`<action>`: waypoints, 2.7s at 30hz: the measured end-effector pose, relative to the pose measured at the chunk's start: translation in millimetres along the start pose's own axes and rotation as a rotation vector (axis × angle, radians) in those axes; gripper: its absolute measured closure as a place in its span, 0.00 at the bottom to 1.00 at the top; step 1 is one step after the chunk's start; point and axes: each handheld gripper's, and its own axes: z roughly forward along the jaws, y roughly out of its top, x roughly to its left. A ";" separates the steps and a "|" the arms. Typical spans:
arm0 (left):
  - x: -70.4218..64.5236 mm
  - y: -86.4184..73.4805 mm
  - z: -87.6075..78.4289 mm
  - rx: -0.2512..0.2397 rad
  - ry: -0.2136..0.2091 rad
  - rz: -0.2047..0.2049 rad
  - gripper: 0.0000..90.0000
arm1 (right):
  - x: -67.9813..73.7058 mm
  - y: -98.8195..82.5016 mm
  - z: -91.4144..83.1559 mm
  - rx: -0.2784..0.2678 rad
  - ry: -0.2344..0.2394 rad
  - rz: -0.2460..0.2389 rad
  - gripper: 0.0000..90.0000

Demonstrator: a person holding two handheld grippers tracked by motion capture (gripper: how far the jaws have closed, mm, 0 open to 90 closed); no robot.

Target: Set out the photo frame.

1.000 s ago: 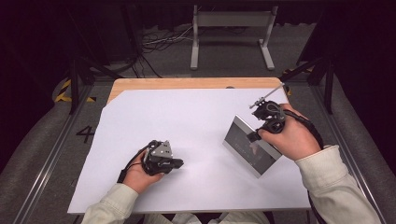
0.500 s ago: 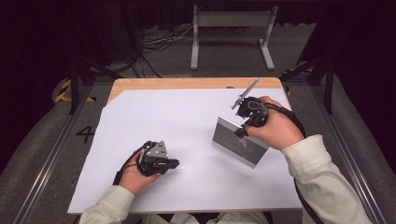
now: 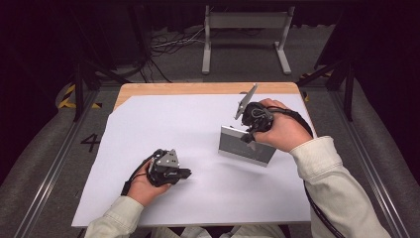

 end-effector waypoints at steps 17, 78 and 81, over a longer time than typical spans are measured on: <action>-0.1 -0.4 0.6 0.003 -0.002 -0.001 0.94 | 8.4 21.3 18.5 -0.003 0.071 -0.202 0.93; 5.2 -3.0 -0.6 -0.005 0.011 -0.030 0.88 | -7.4 -5.2 17.8 -0.204 -0.137 -0.192 0.37; 6.2 -3.2 -2.0 -0.010 0.017 -0.034 0.88 | -9.2 -11.8 13.2 -0.219 -0.140 -0.176 0.36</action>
